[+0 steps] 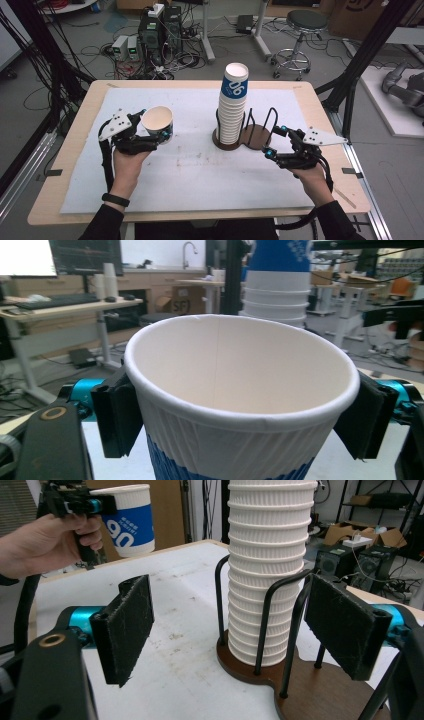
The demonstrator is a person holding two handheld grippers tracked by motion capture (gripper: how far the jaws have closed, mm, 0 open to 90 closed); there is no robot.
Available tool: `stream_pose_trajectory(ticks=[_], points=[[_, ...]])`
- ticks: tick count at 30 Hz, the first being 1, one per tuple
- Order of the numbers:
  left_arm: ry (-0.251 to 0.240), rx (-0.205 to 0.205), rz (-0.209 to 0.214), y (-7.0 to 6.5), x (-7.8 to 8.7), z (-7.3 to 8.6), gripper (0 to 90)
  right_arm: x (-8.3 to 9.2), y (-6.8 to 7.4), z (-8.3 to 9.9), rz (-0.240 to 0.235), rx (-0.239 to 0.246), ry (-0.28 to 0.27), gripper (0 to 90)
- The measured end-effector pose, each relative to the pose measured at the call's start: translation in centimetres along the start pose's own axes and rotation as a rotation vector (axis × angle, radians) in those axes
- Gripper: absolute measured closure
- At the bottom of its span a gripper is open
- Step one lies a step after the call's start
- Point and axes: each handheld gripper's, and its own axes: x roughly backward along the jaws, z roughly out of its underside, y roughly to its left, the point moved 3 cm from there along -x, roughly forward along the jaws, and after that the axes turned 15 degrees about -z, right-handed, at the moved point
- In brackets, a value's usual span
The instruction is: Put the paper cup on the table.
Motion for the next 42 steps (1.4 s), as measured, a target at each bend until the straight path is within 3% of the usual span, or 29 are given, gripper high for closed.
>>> stream_pose_trajectory(ticks=[6, 16, 19, 30, 34, 42], points=[[-0.006, -0.002, -0.058, 1.7, -0.2, 0.5, 19.6, 0.4, 0.0, 0.0, 0.021, -0.001, -0.003, 20.3], [0.006, -0.011, -0.119, 3.6, -1.1, 1.8, 19.9, 1.2, -0.1, 0.3, 0.047, -0.018, -0.004, 20.3], [0.023, 0.014, -0.125, 4.2, -1.5, 2.3, 19.9, 1.3, -0.1, 0.4, 0.051, -0.02, -0.003, 20.3], [0.071, 0.047, -0.202, 5.8, -2.8, 4.0, 20.0, 1.5, 0.2, 0.6, 0.056, -0.018, -0.001, 20.3], [0.075, 0.05, -0.218, 6.0, -3.2, 4.4, 20.1, 1.5, 0.1, 0.6, 0.06, -0.02, -0.001, 20.3], [0.064, 0.095, -0.276, 7.0, -3.7, 5.1, 20.1, 1.1, -0.1, 0.5, 0.051, -0.019, 0.0, 20.3]])
